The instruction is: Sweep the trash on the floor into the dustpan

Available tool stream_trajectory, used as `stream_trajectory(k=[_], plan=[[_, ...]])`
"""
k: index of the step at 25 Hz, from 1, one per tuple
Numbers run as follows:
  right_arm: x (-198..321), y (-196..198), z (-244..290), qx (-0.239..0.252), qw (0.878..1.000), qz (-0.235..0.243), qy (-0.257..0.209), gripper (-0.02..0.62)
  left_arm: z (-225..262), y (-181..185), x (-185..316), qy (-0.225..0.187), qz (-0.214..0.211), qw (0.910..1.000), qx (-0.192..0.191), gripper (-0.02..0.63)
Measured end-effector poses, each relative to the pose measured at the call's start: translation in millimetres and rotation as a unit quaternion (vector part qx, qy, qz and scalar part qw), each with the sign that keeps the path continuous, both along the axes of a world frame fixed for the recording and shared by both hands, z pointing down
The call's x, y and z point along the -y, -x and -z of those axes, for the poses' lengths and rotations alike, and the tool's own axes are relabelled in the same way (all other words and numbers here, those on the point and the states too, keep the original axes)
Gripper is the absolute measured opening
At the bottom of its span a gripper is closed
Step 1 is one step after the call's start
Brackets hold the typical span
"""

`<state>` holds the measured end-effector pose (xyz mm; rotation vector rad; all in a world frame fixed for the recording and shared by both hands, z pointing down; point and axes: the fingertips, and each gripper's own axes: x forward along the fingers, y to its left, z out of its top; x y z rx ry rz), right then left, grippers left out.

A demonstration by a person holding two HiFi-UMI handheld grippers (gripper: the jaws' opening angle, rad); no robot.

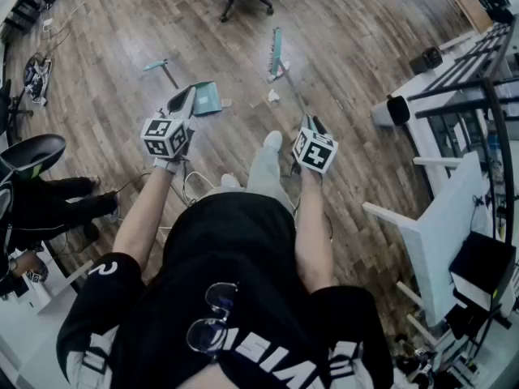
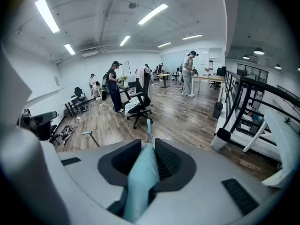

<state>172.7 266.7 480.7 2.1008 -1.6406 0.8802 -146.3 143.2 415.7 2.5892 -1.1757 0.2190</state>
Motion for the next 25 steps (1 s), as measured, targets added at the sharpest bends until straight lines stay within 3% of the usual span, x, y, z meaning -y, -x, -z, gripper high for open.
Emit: stream_trajectory(k=[13,25], plan=[[53.9,-43.0,-12.7,0.004,1.0,-0.004,0.004,0.084,-20.5,-40.5,52.1,0.015,0.001,0.9996,0.023,-0.003],[140.0,-151.7,-37.6,0.016,0.999,-0.022,0.045,0.084,-47.3,-152.9,156.1,0.048,-0.018,0.9974,0.051,-0.003]])
